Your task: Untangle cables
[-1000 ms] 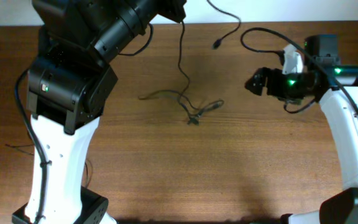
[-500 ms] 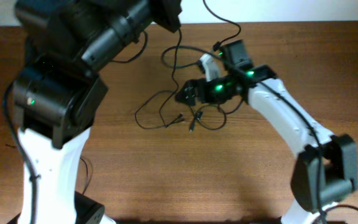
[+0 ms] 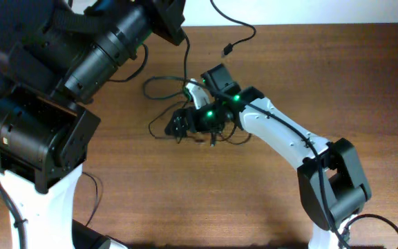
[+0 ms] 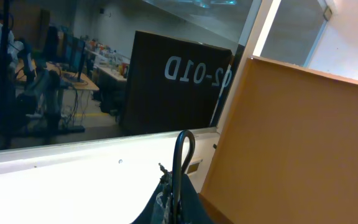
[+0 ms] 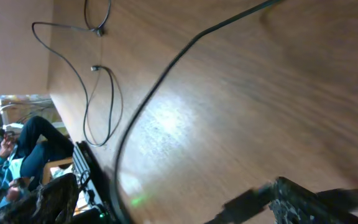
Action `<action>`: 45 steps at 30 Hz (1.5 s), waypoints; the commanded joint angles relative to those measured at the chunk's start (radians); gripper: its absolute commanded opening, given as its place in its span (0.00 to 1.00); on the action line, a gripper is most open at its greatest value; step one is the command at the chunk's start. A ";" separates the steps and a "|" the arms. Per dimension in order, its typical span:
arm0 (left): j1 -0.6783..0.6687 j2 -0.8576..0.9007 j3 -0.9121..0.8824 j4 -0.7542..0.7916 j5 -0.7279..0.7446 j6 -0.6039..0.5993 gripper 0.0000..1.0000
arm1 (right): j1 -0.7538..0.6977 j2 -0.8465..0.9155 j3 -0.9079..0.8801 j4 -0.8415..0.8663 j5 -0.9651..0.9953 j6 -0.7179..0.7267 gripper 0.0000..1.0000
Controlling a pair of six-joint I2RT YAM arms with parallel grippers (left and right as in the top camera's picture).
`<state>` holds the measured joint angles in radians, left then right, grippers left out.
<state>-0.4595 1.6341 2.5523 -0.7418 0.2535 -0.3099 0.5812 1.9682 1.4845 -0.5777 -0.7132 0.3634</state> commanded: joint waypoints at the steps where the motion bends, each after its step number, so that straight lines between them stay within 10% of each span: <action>1: 0.005 -0.015 0.011 0.006 -0.015 0.011 0.00 | 0.039 0.017 -0.002 0.001 -0.017 0.013 0.99; 19: 0.005 -0.048 0.011 0.107 -0.129 0.013 0.00 | 0.126 0.106 -0.005 -0.008 0.024 0.008 0.82; 35: 0.050 -0.056 0.010 0.048 -0.793 0.284 0.00 | 0.119 0.106 -0.005 -0.009 0.136 0.008 0.74; 45: 0.497 0.144 0.010 -0.079 -0.478 0.243 0.00 | -0.047 0.105 -0.005 -0.156 0.147 -0.042 0.73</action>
<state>-0.0673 1.7264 2.5565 -0.8383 -0.3771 -0.0677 0.5491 2.0659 1.4845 -0.7078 -0.5827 0.3599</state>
